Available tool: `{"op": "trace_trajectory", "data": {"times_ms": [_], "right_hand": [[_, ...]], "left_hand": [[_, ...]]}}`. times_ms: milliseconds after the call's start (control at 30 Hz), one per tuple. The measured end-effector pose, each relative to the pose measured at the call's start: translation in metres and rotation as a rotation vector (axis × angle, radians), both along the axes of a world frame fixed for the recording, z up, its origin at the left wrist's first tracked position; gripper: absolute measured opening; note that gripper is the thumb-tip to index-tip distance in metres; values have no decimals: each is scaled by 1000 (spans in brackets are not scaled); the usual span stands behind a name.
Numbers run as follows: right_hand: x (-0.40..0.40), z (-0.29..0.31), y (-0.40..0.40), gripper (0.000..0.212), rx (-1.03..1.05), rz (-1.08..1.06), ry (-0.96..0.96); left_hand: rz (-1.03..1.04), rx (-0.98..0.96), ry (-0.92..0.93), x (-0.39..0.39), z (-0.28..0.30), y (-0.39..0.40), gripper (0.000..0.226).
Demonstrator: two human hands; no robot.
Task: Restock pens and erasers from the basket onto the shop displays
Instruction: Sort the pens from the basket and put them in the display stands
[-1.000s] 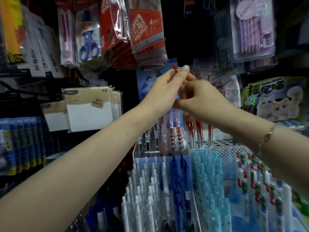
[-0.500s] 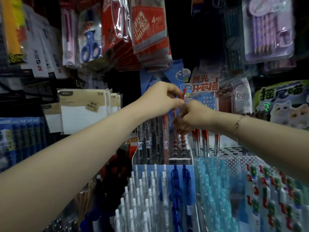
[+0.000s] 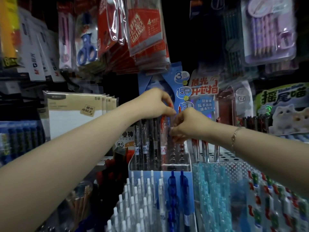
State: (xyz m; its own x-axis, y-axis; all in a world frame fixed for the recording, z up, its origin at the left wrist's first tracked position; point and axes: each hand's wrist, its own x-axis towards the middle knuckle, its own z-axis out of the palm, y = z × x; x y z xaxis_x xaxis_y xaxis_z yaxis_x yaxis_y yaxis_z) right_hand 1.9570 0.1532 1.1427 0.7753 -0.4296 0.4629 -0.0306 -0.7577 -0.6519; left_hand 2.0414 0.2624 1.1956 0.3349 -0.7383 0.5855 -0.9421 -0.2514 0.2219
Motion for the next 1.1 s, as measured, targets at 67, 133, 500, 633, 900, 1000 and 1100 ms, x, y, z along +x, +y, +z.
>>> {"op": "trace_trajectory", "data": {"times_ms": [67, 133, 500, 633, 900, 1000, 1100], "right_hand": [[-1, -3, 2, 13, -69, -36, 52], [-7, 3, 2, 12, -72, -33, 111], [-13, 30, -14, 36, -288, -205, 68], [-1, 28, -14, 39, -226, -190, 60], [16, 31, -8, 23, -293, -302, 71], [18, 35, -8, 24, -353, -334, 96], [12, 53, -7, 18, -426, -399, 2]], "left_hand": [[10, 61, -9, 1, 2, -1, 13], [25, 99, -40, 1, 6, -2, 13], [9, 189, -114, 4, 9, -11, 19], [37, 224, -115, 1, 12, -13, 20], [43, 143, -124, 1, 3, -8, 27], [14, 111, -116, 3, -1, -4, 20], [-1, 110, -111, 4, 0, -2, 21]]}}
